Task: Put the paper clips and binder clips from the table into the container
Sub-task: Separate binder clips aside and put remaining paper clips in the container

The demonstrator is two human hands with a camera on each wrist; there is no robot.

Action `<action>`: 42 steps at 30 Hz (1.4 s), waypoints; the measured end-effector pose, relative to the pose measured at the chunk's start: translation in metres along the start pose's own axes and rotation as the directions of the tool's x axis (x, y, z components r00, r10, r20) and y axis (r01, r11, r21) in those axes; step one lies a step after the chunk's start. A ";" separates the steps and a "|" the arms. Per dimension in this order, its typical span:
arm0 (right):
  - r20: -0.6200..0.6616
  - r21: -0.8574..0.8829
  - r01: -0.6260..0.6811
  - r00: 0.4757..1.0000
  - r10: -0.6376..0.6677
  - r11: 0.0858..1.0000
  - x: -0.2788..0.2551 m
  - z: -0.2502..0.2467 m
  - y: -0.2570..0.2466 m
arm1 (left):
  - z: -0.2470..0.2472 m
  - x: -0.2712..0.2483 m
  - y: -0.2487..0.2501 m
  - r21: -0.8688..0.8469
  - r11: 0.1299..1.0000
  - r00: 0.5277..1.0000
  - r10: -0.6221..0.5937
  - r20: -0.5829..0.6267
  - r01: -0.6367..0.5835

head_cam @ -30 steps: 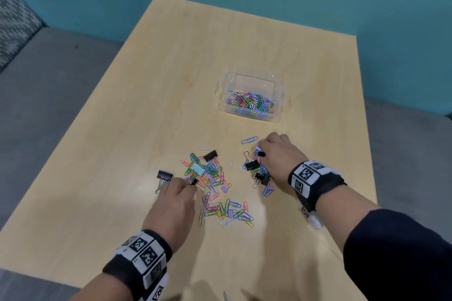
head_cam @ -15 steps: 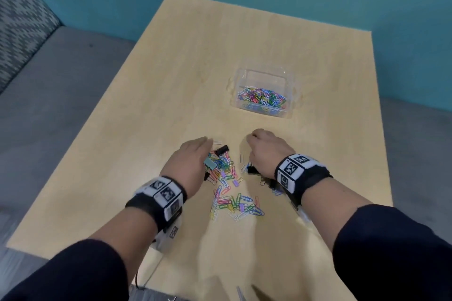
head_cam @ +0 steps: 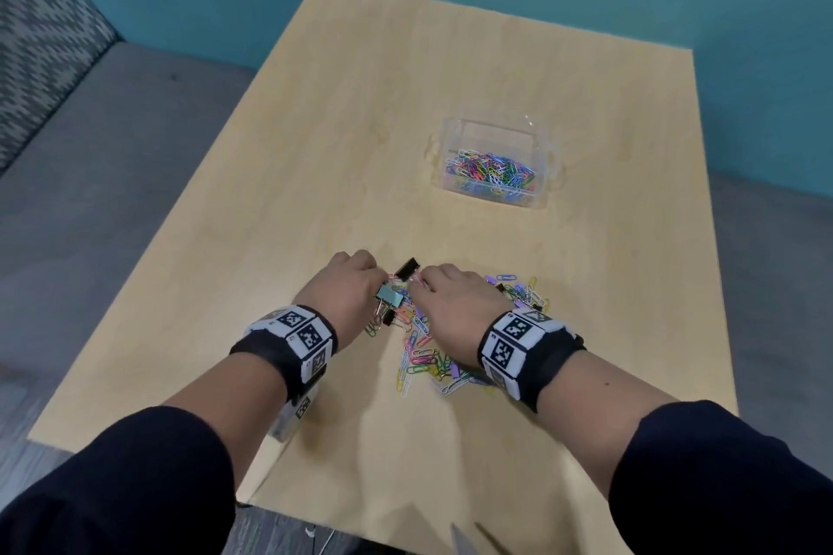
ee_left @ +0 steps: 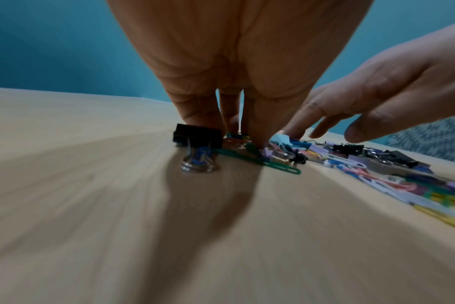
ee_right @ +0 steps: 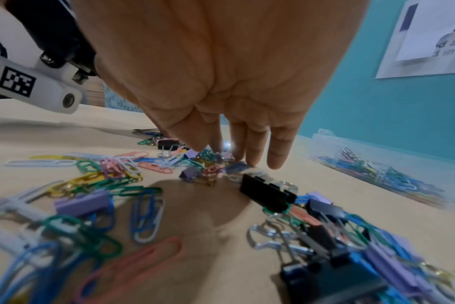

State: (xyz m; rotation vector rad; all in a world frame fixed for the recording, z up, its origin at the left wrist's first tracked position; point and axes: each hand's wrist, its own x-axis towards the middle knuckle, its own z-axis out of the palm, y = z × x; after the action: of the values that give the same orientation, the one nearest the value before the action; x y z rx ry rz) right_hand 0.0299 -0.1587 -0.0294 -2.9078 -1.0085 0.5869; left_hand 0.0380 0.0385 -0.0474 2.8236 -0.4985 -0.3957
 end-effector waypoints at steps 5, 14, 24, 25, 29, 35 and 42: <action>0.022 -0.091 0.008 1.000 -0.006 0.996 -0.029 0.002 -0.002 | 0.007 -0.026 -0.004 -0.016 1.000 0.999 -0.021 -0.041 0.020; 0.011 -0.005 0.025 1.000 -0.025 1.000 -0.023 0.000 -0.020 | 0.013 -0.039 0.005 -0.045 0.991 0.991 -0.128 -0.033 0.126; -0.064 0.020 0.011 0.998 -0.010 1.000 -0.041 0.011 -0.027 | 0.017 -0.049 0.002 -0.023 0.997 0.994 -0.076 -0.076 0.074; -0.051 0.020 0.015 0.999 -0.014 1.000 -0.043 0.015 -0.029 | 0.019 -0.052 0.004 0.004 0.998 0.996 -0.063 -0.059 0.063; -0.046 0.025 -0.048 0.998 0.049 0.999 -0.043 0.023 -0.032 | 0.020 -0.069 0.015 0.079 0.997 0.999 -0.013 -0.041 0.016; -0.124 0.028 0.007 0.992 -0.004 1.000 -0.056 0.025 -0.046 | 0.033 -0.103 0.031 0.147 0.985 0.994 0.099 -0.044 -0.092; -0.092 -0.035 0.064 0.994 -0.067 0.997 -0.059 0.040 -0.057 | 0.043 -0.111 0.041 0.130 0.977 0.986 0.166 0.021 -0.167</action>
State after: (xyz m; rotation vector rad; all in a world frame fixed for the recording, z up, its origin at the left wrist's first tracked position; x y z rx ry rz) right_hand -0.0609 -0.1530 -0.0389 -2.8862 -1.1067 0.4321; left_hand -0.0879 0.0334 -0.0509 2.8762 -0.7845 -0.3551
